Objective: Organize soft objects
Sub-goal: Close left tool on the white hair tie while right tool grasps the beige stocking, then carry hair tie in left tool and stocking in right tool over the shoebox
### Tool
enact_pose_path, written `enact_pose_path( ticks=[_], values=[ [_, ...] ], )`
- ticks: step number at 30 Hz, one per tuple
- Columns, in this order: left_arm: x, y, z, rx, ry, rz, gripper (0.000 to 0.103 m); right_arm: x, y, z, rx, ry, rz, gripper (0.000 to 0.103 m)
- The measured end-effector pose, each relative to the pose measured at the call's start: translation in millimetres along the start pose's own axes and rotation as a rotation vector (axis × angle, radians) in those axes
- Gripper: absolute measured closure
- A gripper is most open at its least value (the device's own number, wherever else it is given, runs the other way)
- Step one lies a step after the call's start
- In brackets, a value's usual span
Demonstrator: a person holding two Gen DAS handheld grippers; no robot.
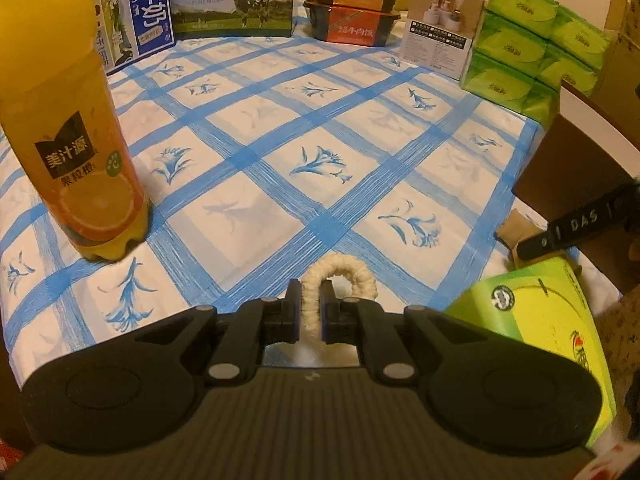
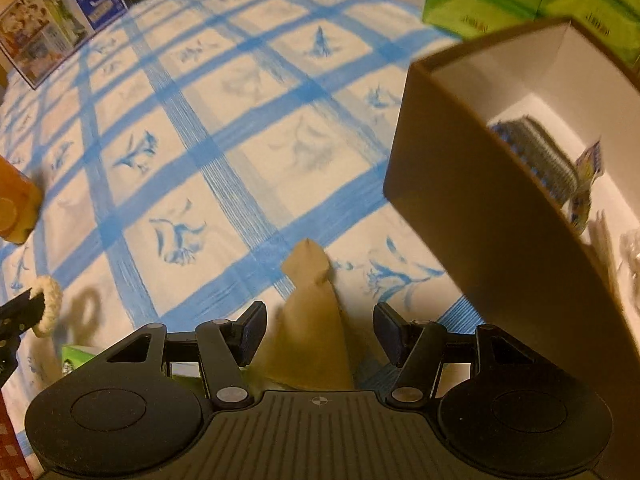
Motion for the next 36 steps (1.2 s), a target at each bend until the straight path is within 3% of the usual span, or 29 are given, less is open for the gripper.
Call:
enact_pose_path(
  ticks=[2, 6, 8, 9, 22, 36],
  values=[
    [2, -2, -5, -0.001, 0.009, 0.005, 0.095, 1, -6, 0, -0.018, -0.009, -0.01, 0.043],
    [9, -1, -14, 0.016, 0.006, 0.01, 0.095, 2, -13, 1, -0.032, -0.019, -0.033, 0.076],
    [13, 1, -19, 0.024, 0.003, 0.015, 0.095, 3, -13, 1, -0.029, -0.023, -0.045, 0.089],
    [15, 2, -20, 0.029, 0.0, 0.017, 0.095, 3, -12, 0, -0.024, -0.02, -0.05, 0.091],
    [30, 36, -22, 0.063, -0.011, 0.022, 0.095, -1, 55, 12, 0.154, 0.002, -0.146, 0.094],
    [67, 134, 9, 0.156, -0.021, 0.052, 0.095, -8, 149, 94, 0.303, 0.059, -0.312, 0.094]
  ],
)
Point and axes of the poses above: each gripper's, at about its wrist camera, not at the fingertips, and y roughly against the way its jaws point, x to its right, z to its underside, the point moved 7 cm from there along -y, roughly the way its jaws point, and after that the axes turned 14 degrees about -x, right-handed, at the moved point
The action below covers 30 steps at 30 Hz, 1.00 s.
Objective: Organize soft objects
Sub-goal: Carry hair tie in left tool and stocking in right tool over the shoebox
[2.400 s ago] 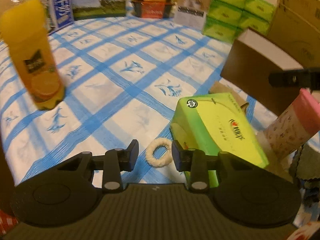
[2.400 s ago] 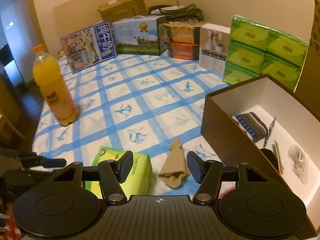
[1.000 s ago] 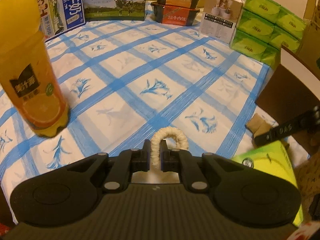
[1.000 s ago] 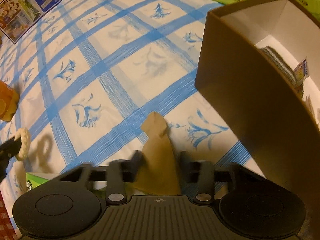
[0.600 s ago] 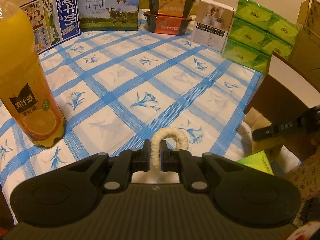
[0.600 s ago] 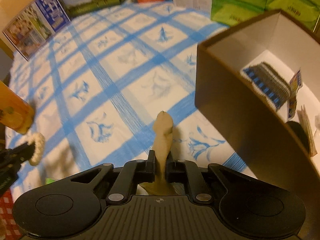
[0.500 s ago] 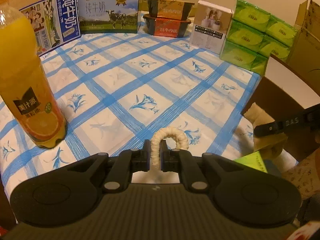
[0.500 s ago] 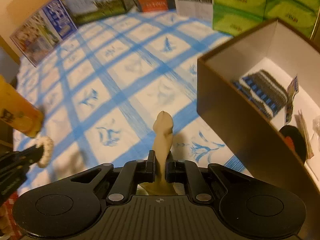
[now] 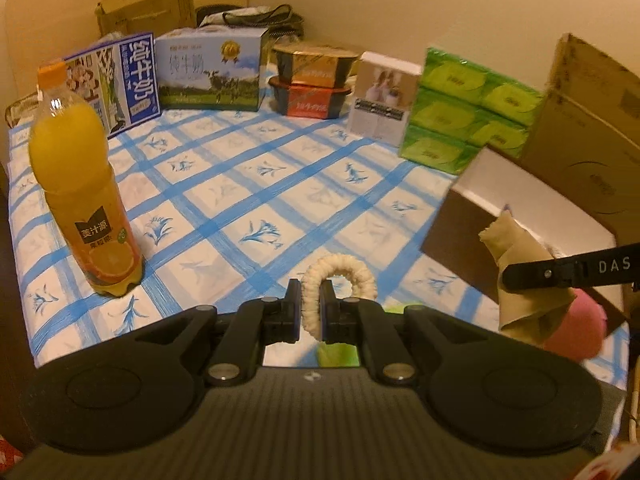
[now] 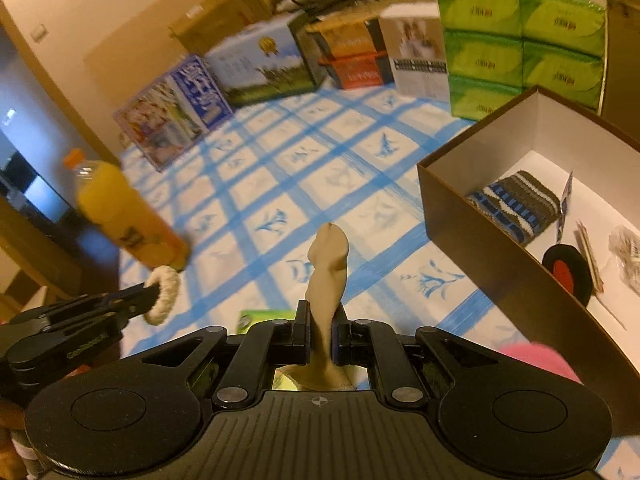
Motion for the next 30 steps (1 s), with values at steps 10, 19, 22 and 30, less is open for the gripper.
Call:
enact_pose_path(
  ticks=[10, 19, 22, 30],
  values=[
    [69, 59, 44, 0.019, -0.049, 0.065, 0.095, 0, 74, 69, 0.062, 0.002, -0.07, 0.094],
    [137, 94, 81, 0.028, -0.084, 0.159, 0.095, 27, 126, 133, 0.107, -0.064, -0.089, 0.094],
    [160, 99, 89, 0.026, -0.104, 0.189, 0.095, 44, 138, 153, 0.116, -0.102, -0.087, 0.094],
    [224, 90, 95, -0.003, -0.17, 0.259, 0.095, 96, 163, 189, 0.147, -0.201, -0.049, 0.094]
  ],
)
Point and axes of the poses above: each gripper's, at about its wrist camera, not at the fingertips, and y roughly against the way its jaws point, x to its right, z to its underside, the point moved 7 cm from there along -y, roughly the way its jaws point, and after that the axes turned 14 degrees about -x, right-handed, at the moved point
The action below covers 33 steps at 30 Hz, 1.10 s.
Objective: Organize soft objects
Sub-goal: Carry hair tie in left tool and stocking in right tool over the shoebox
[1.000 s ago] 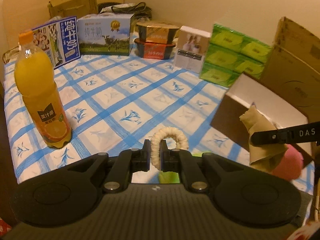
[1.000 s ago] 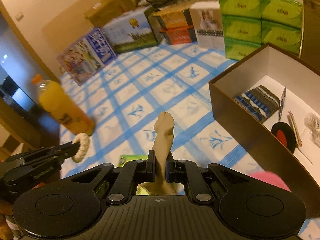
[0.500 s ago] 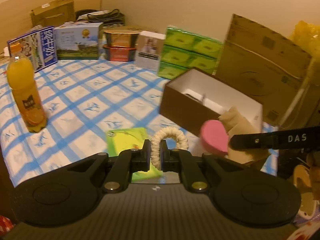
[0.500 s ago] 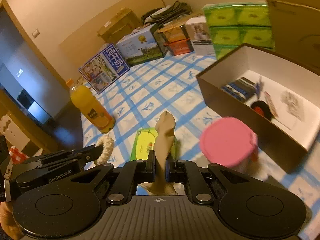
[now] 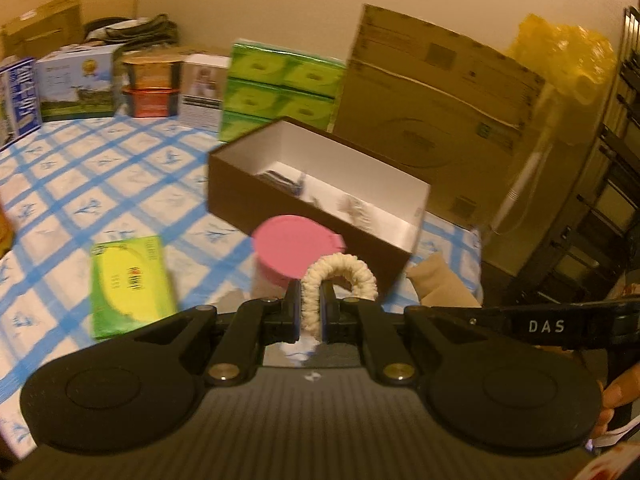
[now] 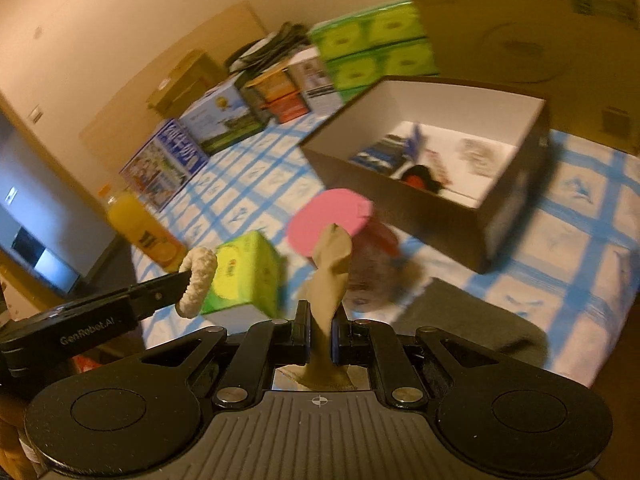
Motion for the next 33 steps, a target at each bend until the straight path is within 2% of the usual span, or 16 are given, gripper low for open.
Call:
enact_pose_path(
  ticks=[5, 12, 25, 33],
  values=[
    [29, -23, -16, -0.02, -0.051, 0.018, 0.095, 32, 14, -6, 0.039, -0.044, 0.034, 0.094],
    [50, -53, -38, -0.038, -0.096, 0.015, 0.095, 69, 21, -26, 0.074, -0.074, 0.062, 0.094],
    [64, -107, -98, -0.045, -0.163, -0.044, 0.095, 94, 17, -98, 0.161, -0.033, 0.085, 0.094],
    [56, -138, -129, -0.063, -0.171, -0.072, 0.095, 104, -5, -130, 0.159, -0.014, 0.096, 0.094]
  ],
)
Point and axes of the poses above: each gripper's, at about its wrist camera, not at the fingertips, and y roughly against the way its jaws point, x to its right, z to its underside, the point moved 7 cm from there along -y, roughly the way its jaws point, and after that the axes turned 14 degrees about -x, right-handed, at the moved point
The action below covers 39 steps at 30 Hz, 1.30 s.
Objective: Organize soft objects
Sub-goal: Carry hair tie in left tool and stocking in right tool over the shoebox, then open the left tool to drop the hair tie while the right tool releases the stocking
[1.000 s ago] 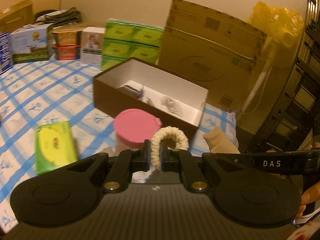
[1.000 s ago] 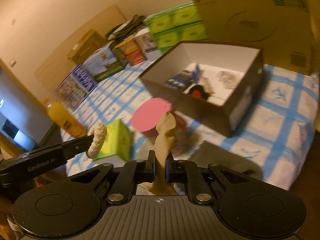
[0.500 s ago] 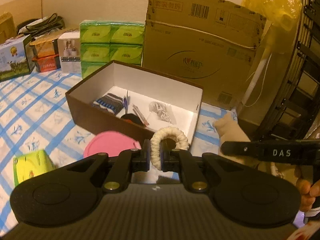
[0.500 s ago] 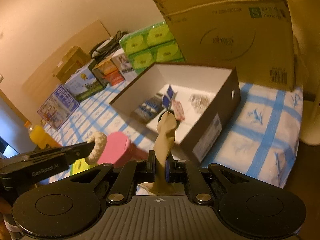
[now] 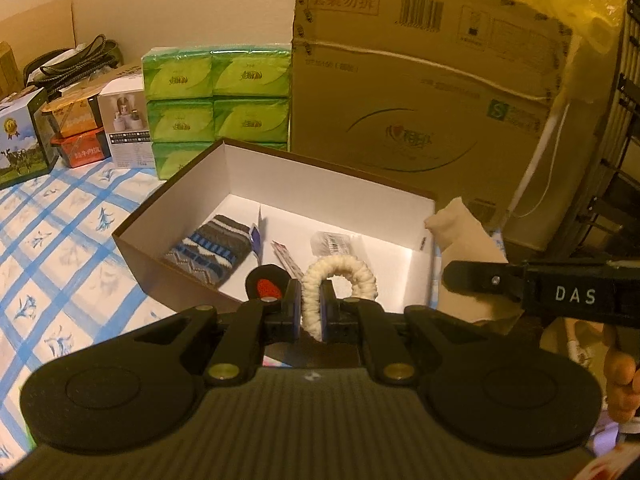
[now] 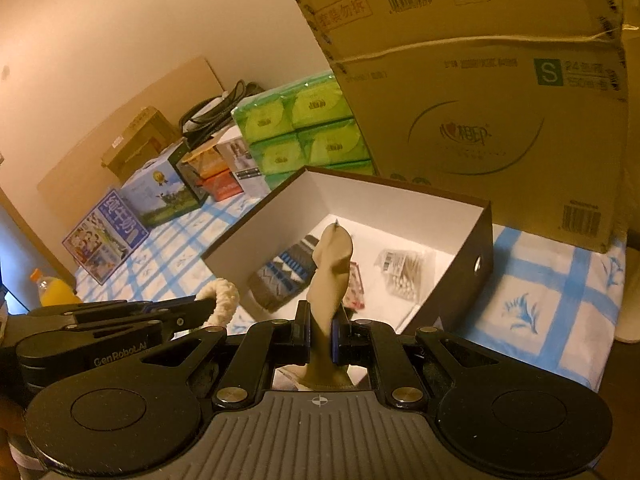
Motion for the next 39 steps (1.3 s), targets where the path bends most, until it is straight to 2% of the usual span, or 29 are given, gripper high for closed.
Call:
enact_pose_path(
  ticks=[10, 19, 20, 22, 23, 24, 32, 35, 37, 38, 39],
  values=[
    [-4, -43, -19, -0.046, 0.007, 0.004, 0.095, 18, -38, -26, -0.022, -0.007, 0.039, 0.094],
    [-5, -73, -24, -0.084, 0.001, 0.019, 0.093, 32, -64, -29, -0.056, -0.021, 0.068, 0.094],
    [-6, -75, -24, -0.088, 0.004, 0.024, 0.092, 34, -66, -30, -0.058, -0.023, 0.07, 0.094],
    [-8, -78, -24, -0.095, 0.014, 0.029, 0.08, 35, -69, -31, -0.057, -0.023, 0.067, 0.094],
    [-10, -79, -24, -0.093, 0.019, 0.032, 0.066, 36, -70, -31, -0.059, -0.024, 0.068, 0.094],
    [-12, -78, -24, -0.088, 0.026, 0.032, 0.06, 36, -71, -31, -0.059, -0.026, 0.07, 0.094],
    [-22, -72, -23, -0.075, 0.028, 0.024, 0.06, 36, -76, -32, -0.065, -0.032, 0.084, 0.093],
    [-28, -66, -22, -0.065, 0.039, 0.026, 0.06, 33, -76, -34, -0.04, -0.023, 0.087, 0.093],
    [-32, -62, -22, -0.058, 0.05, 0.03, 0.06, 30, -76, -37, -0.023, -0.018, 0.076, 0.086],
    [-34, -59, -21, -0.052, 0.056, 0.03, 0.06, 30, -76, -38, -0.006, -0.02, 0.071, 0.068],
    [-36, -56, -21, -0.046, 0.061, 0.032, 0.06, 29, -74, -39, 0.019, -0.024, 0.072, 0.043]
  ],
)
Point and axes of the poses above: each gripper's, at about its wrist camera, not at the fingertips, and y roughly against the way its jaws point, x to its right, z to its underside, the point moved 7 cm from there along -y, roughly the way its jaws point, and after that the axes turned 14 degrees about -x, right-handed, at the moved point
